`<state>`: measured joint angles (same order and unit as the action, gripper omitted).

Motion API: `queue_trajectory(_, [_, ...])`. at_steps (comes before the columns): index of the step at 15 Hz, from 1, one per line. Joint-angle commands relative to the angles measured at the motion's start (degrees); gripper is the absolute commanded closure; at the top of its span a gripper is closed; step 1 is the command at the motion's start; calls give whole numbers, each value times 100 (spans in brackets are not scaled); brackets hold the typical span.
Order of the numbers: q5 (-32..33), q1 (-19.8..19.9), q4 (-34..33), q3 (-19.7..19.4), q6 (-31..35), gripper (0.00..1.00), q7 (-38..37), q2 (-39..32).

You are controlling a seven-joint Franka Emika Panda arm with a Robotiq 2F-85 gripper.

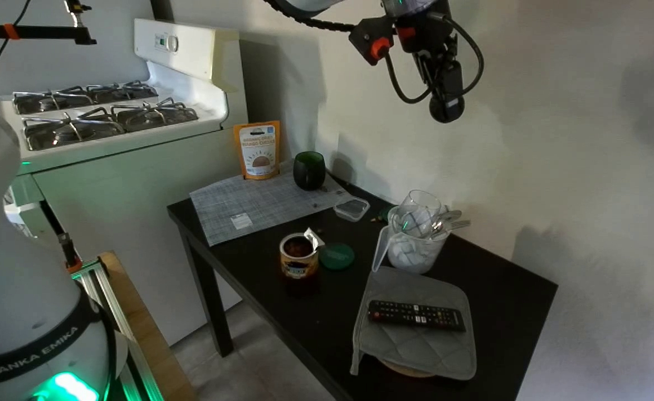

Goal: Pick the black object on the paper and drop it in the wine glass inside the clear jar

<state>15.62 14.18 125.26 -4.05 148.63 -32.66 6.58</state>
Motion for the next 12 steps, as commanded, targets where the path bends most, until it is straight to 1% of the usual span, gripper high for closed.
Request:
queue_trajectory(1, [-116,-60,-343,-123,26,79,-161,-318])
queue_trajectory(7, [-56,-122,-618,-257,-25,79,-348,-577])
queue_trajectory(12, [31,-221,-646,-283,-98,79,-421,-647])
